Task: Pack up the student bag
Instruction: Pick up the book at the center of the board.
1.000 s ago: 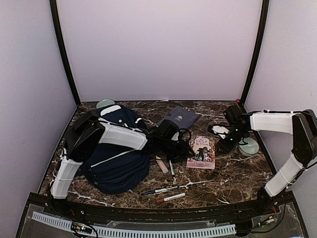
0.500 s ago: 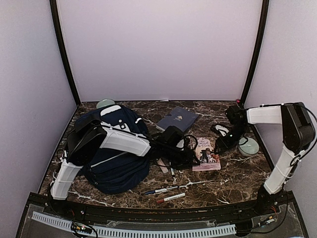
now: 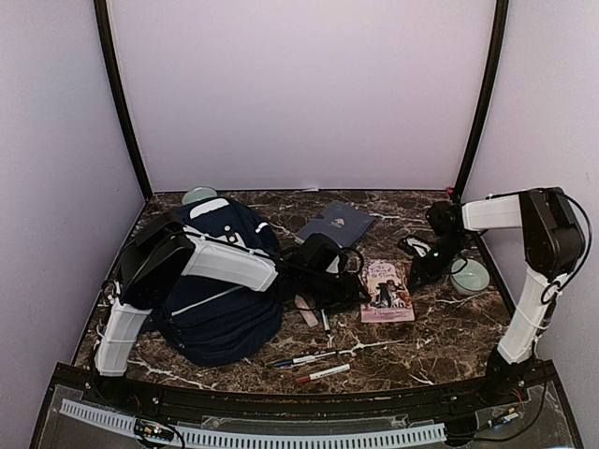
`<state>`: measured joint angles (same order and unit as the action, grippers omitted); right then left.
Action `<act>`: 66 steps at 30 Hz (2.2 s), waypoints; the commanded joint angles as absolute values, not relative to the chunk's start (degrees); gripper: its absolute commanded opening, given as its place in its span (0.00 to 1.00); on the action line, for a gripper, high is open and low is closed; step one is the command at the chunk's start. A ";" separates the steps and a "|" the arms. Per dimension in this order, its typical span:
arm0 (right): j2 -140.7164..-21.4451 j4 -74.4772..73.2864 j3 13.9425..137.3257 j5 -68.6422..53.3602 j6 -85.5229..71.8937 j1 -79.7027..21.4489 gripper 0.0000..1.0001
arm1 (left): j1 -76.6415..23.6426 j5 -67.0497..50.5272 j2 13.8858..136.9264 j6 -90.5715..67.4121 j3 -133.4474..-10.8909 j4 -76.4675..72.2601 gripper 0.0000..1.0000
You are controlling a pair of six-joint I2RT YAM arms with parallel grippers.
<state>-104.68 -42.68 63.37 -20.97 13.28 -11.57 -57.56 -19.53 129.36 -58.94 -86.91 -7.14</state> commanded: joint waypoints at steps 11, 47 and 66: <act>-112.77 -43.83 64.21 -24.19 13.73 -11.78 0.11 | -55.72 -20.41 135.96 -61.46 -93.46 -3.22 0.59; -113.95 -42.41 62.87 -26.13 13.71 -11.87 0.11 | -59.35 -25.65 134.56 -66.48 -87.24 -53.72 0.59; -113.47 -41.84 62.37 -26.20 13.71 -11.87 0.11 | -61.17 -15.08 132.77 -55.38 -88.53 -48.89 0.64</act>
<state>-108.73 -43.77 65.93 -28.60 13.23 -9.67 -59.53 -17.17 136.68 -59.11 -82.59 -41.50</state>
